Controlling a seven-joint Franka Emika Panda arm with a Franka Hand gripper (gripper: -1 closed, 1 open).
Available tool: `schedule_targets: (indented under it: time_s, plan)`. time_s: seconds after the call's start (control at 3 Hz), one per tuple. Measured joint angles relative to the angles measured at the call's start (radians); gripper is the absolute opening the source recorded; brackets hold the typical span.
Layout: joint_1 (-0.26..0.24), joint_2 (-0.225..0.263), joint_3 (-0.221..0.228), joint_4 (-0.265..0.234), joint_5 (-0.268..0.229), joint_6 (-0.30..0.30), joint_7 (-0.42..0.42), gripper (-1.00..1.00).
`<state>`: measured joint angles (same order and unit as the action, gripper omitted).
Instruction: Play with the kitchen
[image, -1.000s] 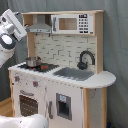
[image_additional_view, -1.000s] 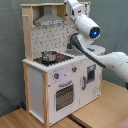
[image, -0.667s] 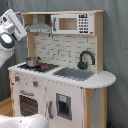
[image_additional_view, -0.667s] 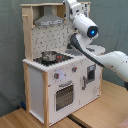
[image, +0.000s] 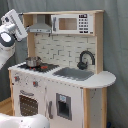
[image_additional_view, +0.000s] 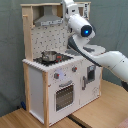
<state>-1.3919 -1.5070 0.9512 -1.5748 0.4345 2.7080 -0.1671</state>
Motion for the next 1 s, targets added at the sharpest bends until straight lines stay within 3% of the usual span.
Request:
schedule_targets:
  time_s: [1.0]
  plan:
    - [-0.075,0.002,-0.013,0.102,-0.104,-0.182,0.227,1.0]
